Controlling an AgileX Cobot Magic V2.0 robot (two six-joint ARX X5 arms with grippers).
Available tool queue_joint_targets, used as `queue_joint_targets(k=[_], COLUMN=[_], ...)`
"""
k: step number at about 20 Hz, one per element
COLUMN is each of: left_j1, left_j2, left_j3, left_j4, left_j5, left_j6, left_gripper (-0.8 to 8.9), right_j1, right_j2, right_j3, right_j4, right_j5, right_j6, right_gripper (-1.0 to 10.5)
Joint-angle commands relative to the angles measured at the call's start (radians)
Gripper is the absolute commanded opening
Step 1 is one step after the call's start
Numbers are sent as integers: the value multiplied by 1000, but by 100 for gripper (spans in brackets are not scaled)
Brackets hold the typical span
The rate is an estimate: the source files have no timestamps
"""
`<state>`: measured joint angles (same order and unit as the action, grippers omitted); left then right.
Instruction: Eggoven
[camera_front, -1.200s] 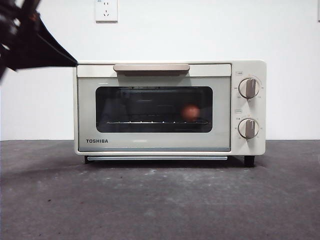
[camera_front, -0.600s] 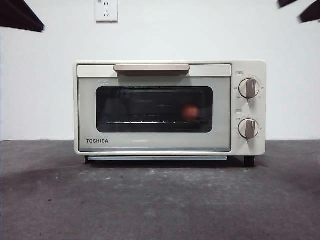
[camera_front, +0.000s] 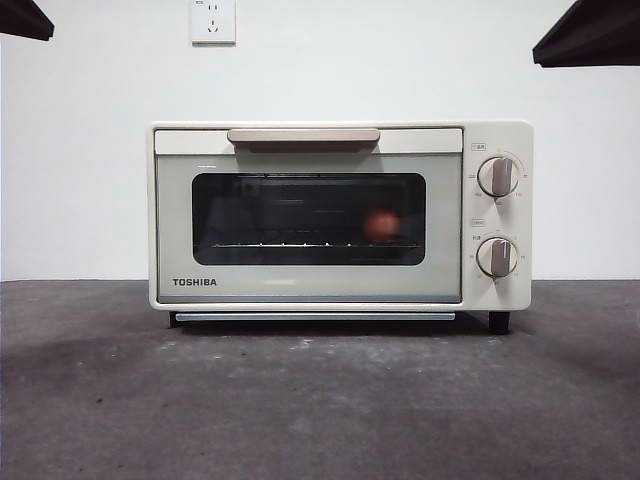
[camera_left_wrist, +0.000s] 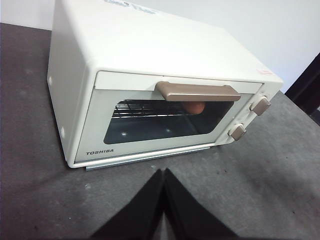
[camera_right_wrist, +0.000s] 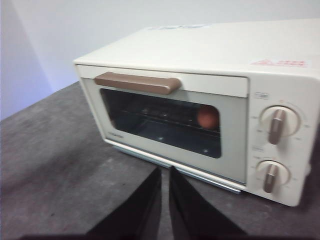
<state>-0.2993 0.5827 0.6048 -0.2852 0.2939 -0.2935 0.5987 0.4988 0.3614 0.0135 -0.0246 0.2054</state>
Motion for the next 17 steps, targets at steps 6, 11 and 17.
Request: queue_joint_targets(k=[6, 11, 17], left_j1=[-3, -3, -3], left_j2=[5, 5, 6], left_j3=[19, 19, 19], left_j4=[19, 19, 19], left_j5=[1, 1, 1], left_j6=[17, 17, 17], left_gripper=[8, 8, 8], right_j1=[8, 8, 8], right_j2=[0, 0, 0], right_j3=[0, 0, 0], right_j4=[5, 9, 9], right_j5=[29, 29, 29], right_j6=[-12, -11, -12], right_gripper=[3, 4, 4])
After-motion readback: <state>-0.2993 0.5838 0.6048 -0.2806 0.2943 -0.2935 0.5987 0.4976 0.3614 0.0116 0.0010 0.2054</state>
